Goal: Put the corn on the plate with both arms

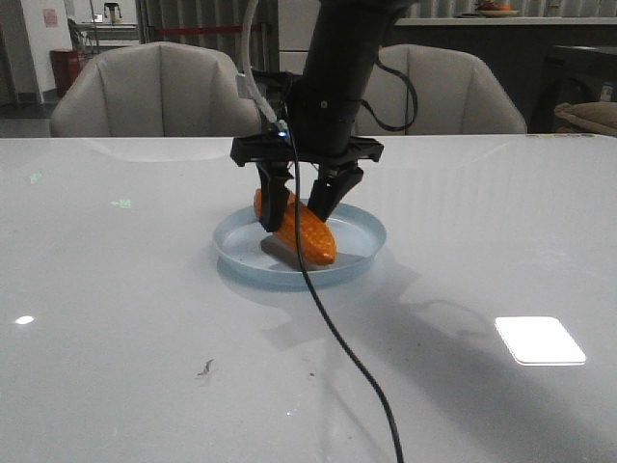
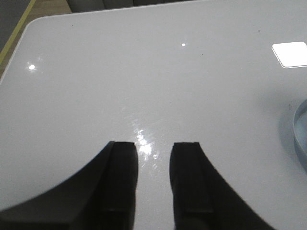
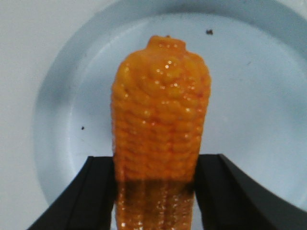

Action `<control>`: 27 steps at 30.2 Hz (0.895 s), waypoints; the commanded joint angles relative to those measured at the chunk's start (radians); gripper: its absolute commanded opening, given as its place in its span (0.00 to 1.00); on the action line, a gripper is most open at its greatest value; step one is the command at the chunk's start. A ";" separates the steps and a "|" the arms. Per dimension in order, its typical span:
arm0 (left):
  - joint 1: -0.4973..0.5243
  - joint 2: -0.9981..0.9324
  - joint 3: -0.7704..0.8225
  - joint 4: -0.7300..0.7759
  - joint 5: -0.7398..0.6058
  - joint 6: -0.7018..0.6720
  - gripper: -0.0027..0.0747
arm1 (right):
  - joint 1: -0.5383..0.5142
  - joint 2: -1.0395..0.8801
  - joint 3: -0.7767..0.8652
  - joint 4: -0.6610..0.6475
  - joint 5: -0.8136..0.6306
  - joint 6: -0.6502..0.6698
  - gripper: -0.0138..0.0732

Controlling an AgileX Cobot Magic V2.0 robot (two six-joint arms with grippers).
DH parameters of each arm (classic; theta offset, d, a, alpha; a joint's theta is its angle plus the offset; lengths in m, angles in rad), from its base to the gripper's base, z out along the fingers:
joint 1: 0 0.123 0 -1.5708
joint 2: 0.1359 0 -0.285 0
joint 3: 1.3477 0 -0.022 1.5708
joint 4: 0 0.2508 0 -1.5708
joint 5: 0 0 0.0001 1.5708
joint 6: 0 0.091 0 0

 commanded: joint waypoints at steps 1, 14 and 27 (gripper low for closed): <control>0.001 -0.021 -0.028 -0.018 -0.078 -0.001 0.38 | -0.002 -0.063 -0.033 0.009 -0.009 -0.011 0.59; 0.001 -0.021 -0.028 -0.018 -0.078 -0.001 0.38 | -0.005 -0.063 -0.069 0.008 -0.012 -0.011 0.82; 0.001 -0.021 -0.028 -0.018 -0.078 -0.001 0.38 | -0.078 -0.175 -0.314 0.008 0.117 0.028 0.82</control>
